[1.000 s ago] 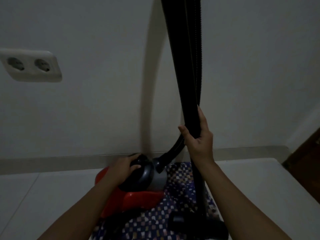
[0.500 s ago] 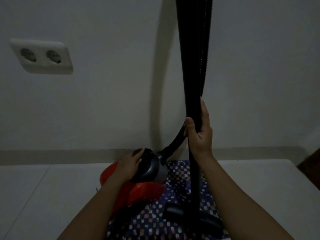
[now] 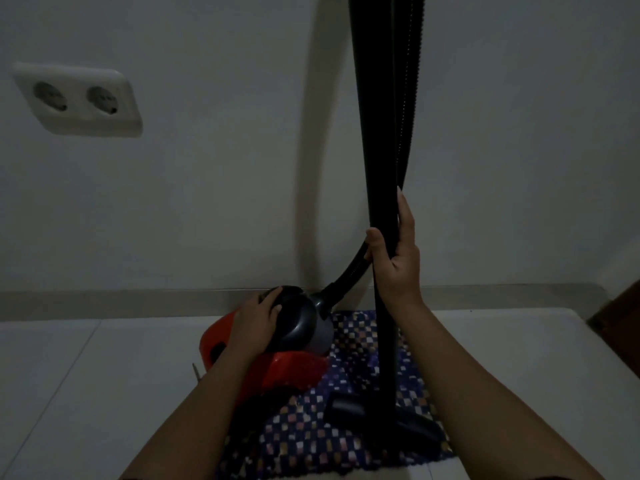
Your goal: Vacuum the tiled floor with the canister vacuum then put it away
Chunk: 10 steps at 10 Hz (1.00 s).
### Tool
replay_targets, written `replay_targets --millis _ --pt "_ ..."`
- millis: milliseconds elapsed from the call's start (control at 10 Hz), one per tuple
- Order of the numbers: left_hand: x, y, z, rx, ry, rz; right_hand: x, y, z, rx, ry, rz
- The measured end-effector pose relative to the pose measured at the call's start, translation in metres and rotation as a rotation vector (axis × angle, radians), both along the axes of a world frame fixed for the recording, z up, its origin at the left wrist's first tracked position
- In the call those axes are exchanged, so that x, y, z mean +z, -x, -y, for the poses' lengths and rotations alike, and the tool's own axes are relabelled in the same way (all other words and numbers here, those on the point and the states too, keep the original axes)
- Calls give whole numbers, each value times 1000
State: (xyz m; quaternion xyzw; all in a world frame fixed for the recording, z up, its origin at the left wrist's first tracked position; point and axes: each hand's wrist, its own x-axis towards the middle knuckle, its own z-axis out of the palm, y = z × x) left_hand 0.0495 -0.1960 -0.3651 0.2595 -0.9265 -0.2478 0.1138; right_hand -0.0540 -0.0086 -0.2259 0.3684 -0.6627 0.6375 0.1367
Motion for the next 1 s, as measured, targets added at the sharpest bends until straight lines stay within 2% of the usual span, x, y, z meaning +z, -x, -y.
replay_targets --millis 200,500,700,900,1000 --pt "2 -6 -2 38 -26 6 -22 -13 -14 -49 -18 120" --pt "4 -13 -6 94 -64 0 -33 -17 -26 -3 -127 251" --pt "19 -17 -15 142 -181 -71 -31 -15 -34 -21 -227 279" --pt "57 -11 -29 117 -154 -101 -22 -20 -58 -2 -270 362" --pt "82 -7 -37 87 -67 -165 -14 -14 -71 -80 -302 346"
